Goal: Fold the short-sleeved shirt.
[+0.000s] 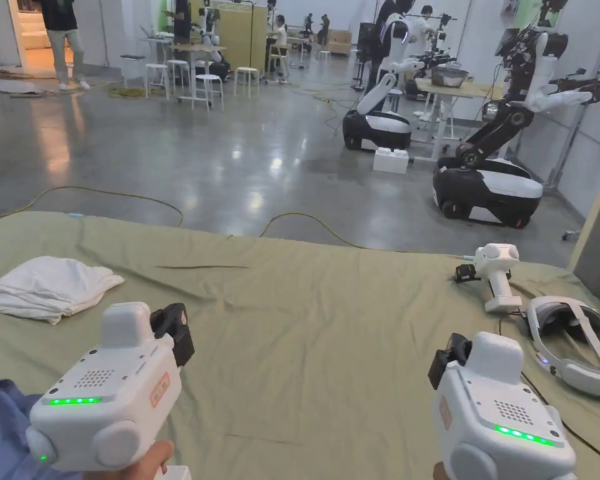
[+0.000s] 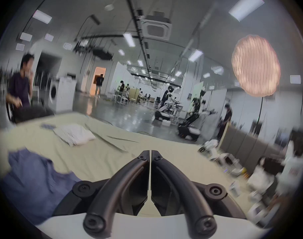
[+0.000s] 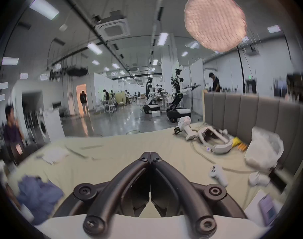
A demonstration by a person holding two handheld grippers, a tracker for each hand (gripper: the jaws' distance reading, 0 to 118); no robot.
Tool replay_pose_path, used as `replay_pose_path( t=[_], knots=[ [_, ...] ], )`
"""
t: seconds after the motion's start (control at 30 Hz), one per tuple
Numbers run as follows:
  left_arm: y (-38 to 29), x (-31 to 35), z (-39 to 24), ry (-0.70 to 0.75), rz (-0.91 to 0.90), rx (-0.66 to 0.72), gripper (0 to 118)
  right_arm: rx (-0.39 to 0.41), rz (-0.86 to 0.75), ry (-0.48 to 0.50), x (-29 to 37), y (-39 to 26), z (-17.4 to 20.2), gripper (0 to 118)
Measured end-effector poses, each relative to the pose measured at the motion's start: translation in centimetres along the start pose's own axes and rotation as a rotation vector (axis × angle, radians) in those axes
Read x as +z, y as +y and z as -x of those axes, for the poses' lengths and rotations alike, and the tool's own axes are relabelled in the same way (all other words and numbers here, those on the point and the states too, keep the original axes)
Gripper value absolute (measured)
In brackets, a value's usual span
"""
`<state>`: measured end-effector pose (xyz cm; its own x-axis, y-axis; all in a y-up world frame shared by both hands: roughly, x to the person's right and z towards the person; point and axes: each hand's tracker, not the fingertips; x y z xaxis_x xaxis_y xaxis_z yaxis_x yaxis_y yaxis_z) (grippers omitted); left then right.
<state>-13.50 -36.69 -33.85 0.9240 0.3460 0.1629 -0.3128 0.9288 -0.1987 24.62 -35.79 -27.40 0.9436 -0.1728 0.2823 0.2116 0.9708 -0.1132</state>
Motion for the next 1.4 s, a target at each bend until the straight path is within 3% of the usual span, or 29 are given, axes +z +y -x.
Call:
replay_pose_path(
  t=[0.13,0.2,0.23,0.27,0.33,0.4,0.43,0.5,0.53,0.6,0.63,0.7,0.83,0.93,1.0,1.13,1.2,1.4],
  knots=[
    [0.2,0.3,1.3,-0.006,-0.041,0.241,2,-0.245,-0.015,0.028,0.4,0.7,-1.4,0],
    [0.6,0.4,0.5,0.043,-0.054,0.148,2,-0.292,-0.023,0.040,0.4,1.1,-1.7,0],
    [0.8,0.4,-0.3,0.056,-0.054,0.046,2,-0.238,-0.024,0.045,0.4,1.3,-1.4,0],
    [1.0,0.2,-1.4,0.077,-0.040,-0.138,2,-0.120,-0.033,0.050,0.3,1.6,-0.9,0],
    [1.0,-0.3,-3.9,0.143,0.003,-0.591,2,0.252,-0.066,0.021,0.1,1.7,0.9,0],
    [0.0,-0.7,-6.1,0.190,0.035,-1.034,2,0.721,-0.112,-0.002,-0.1,0.6,3.1,0],
    [-0.6,-0.9,-6.5,0.189,0.055,-1.206,2,0.943,-0.140,-0.008,-0.2,-0.3,3.6,0],
    [-1.7,-1.1,-6.7,0.208,0.053,-1.459,2,1.313,-0.204,-0.026,-0.4,-2.4,4.1,0],
    [-1.8,-0.5,-7.0,0.220,0.042,-1.557,2,1.472,-0.229,-0.030,-0.5,-3.3,4.0,0],
    [-2.2,-0.2,-6.8,0.218,0.023,-1.641,2,1.593,-0.244,0.004,-0.4,-4.0,3.7,0],
    [-2.3,-0.1,-6.7,0.208,0.027,-1.629,2,1.579,-0.232,0.020,-0.3,-4.1,3.4,0],
    [-1.6,0.7,-6.6,0.209,0.031,-1.522,2,1.442,-0.198,0.034,0.2,-3.9,3.5,0],
    [-0.4,1.2,-5.7,0.181,0.047,-1.050,2,1.136,-0.123,0.026,0.8,-3.1,4.0,0],
    [0.4,1.4,-4.9,0.132,0.066,-0.599,2,0.793,-0.035,0.030,0.1,-2.2,3.9,0],
    [0.5,1.7,-4.0,0.053,0.036,-0.372,2,0.565,0.008,0.018,-0.1,-1.6,3.7,0],
    [-0.9,0.0,-1.1,0.084,0.003,-0.093,2,0.161,0.061,-0.001,-0.4,-0.9,2.4,0],
    [-1.2,-0.3,-1.0,0.057,0.015,-0.020,2,0.109,0.066,-0.035,-0.3,-0.7,2.2,0],
    [-0.2,-0.3,-0.9,0.097,-0.001,-0.122,2,0.151,0.010,-0.048,0.4,0.1,2.0,0]
  ],
)
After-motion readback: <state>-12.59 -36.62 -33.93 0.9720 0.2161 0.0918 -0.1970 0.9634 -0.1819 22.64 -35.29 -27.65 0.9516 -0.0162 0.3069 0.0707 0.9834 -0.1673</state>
